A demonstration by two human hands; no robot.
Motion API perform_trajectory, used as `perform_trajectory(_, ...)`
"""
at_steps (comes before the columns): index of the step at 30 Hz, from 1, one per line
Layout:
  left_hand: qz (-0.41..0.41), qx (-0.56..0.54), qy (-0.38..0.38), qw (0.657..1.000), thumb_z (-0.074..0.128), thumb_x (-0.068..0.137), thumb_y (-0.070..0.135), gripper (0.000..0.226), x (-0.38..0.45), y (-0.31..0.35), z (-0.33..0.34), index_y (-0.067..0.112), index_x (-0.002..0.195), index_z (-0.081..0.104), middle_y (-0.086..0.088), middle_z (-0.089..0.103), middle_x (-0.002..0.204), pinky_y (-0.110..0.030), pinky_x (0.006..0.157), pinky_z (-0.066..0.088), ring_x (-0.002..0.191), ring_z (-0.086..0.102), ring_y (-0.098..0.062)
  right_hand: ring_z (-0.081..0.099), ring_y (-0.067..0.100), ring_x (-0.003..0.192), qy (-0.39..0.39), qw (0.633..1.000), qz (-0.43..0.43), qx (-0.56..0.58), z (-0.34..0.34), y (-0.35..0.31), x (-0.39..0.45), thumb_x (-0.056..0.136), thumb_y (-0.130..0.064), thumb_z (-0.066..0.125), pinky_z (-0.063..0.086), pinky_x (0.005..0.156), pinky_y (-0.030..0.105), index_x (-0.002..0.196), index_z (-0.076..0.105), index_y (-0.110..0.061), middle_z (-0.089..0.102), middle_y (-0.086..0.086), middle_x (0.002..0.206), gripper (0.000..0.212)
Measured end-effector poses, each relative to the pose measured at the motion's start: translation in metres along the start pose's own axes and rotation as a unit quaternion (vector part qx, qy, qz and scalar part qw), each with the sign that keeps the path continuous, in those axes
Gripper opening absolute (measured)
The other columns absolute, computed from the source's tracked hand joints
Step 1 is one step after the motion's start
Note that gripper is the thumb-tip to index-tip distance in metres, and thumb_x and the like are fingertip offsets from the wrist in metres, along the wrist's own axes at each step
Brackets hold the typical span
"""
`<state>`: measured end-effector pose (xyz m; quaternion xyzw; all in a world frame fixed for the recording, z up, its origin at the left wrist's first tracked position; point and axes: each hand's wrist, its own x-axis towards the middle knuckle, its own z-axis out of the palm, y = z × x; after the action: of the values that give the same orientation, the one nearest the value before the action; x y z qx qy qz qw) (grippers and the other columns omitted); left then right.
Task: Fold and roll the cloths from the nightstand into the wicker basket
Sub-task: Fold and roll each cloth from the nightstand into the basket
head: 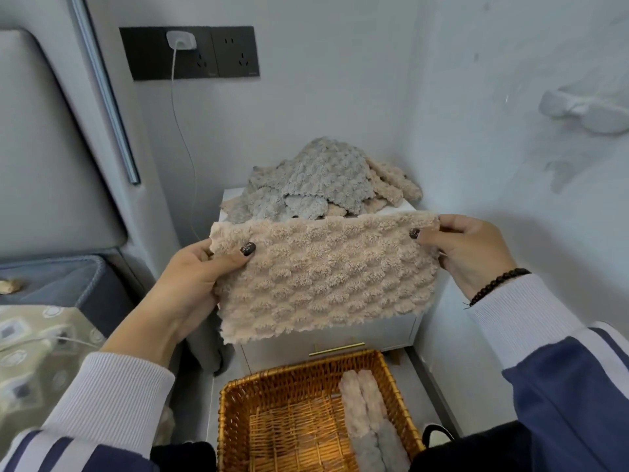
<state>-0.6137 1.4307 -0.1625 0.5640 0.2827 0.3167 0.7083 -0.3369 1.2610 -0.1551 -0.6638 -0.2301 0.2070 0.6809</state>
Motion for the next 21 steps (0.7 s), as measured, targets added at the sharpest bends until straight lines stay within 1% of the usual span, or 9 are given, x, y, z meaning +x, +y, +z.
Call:
perform_trajectory(2,-0.004,0.006,-0.009,1.000,0.098,0.030,0.033,0.086,0.005,-0.002,0.001,-0.001,0.104,0.071,-0.019,0.071,0.107,-0.032,0.072,0.059,0.095,0.071,-0.029,0.067,0.037,0.088,0.001,1.000,-0.010,-0.011,0.001,0.000,0.004,0.068,0.013,0.072,0.054,0.089,0.049,0.084,0.069,-0.007,0.070,0.019,0.092,0.026)
perform_trajectory(4,-0.003,0.007,-0.012,1.000,0.098,0.029,0.030,0.079,0.010,-0.003,0.003,0.000,0.097,0.073,-0.018,0.072,0.104,-0.031,0.072,0.059,0.095,0.071,-0.028,0.068,0.033,0.087,0.015,1.000,-0.010,-0.009,0.004,0.000,0.008,0.069,0.017,0.070,0.055,0.087,0.048,0.085,0.067,-0.010,0.071,0.014,0.087,0.032)
perform_trajectory(6,-0.011,0.006,-0.007,1.000,0.094,0.040,0.020,0.066,0.016,-0.004,0.007,-0.001,0.098,0.072,-0.018,0.072,0.103,-0.030,0.073,0.059,0.094,0.071,-0.025,0.067,0.028,0.085,0.040,0.999,-0.006,-0.020,0.008,0.002,0.013,0.069,0.016,0.069,0.056,0.085,0.046,0.085,0.061,-0.015,0.068,0.008,0.086,0.036)
perform_trajectory(9,-0.026,0.006,0.016,0.999,0.073,0.063,0.008,0.042,0.021,-0.002,0.015,-0.001,0.103,0.068,-0.014,0.074,0.099,-0.029,0.075,0.060,0.088,0.073,-0.019,0.064,0.023,0.086,0.070,0.995,0.007,-0.067,0.014,0.006,0.019,0.070,0.011,0.069,0.055,0.080,0.041,0.095,0.056,-0.015,0.065,0.011,0.102,0.039)
perform_trajectory(12,-0.043,0.019,0.036,0.998,0.070,0.068,0.011,0.035,0.026,-0.001,0.022,0.003,0.102,0.069,-0.009,0.075,0.091,-0.028,0.065,0.059,0.083,0.073,-0.017,0.067,0.023,0.090,0.061,0.993,0.012,-0.099,0.019,0.009,0.026,0.072,0.009,0.067,0.057,0.081,0.041,0.110,0.059,-0.009,0.067,0.008,0.103,0.043)
perform_trajectory(13,-0.056,0.023,0.044,0.997,0.069,0.074,0.011,0.030,0.028,-0.002,0.023,0.003,0.103,0.069,-0.010,0.075,0.094,-0.031,0.067,0.059,0.085,0.073,-0.020,0.067,0.023,0.091,0.054,0.992,0.012,-0.113,0.021,0.010,0.028,0.073,0.006,0.068,0.057,0.083,0.042,0.112,0.060,-0.008,0.068,0.008,0.102,0.042)
perform_trajectory(15,-0.087,0.034,0.069,0.993,0.062,0.088,0.013,0.023,0.032,-0.003,0.023,0.004,0.108,0.068,-0.014,0.073,0.103,-0.044,0.082,0.057,0.094,0.071,-0.028,0.067,0.022,0.091,0.051,0.990,0.011,-0.131,0.023,0.011,0.031,0.076,-0.005,0.072,0.056,0.084,0.041,0.111,0.060,-0.012,0.067,0.006,0.102,0.037)
perform_trajectory(17,-0.108,0.053,0.091,0.989,0.060,0.091,0.016,0.021,0.035,-0.005,0.023,0.005,0.105,0.069,-0.016,0.072,0.105,-0.054,0.093,0.050,0.098,0.069,-0.033,0.065,0.020,0.086,0.061,0.989,0.012,-0.138,0.025,0.012,0.033,0.078,-0.013,0.074,0.056,0.080,0.038,0.108,0.059,-0.015,0.066,0.004,0.098,0.034)
perform_trajectory(21,-0.116,0.081,0.105,0.984,0.063,0.089,0.016,0.020,0.034,-0.006,0.027,0.003,0.103,0.069,-0.018,0.073,0.100,-0.058,0.094,0.048,0.097,0.068,-0.036,0.059,0.013,0.072,0.064,0.985,-0.024,-0.159,0.032,0.009,0.026,0.080,-0.020,0.073,0.049,0.064,0.027,0.108,0.056,-0.020,0.061,-0.002,0.086,0.032)
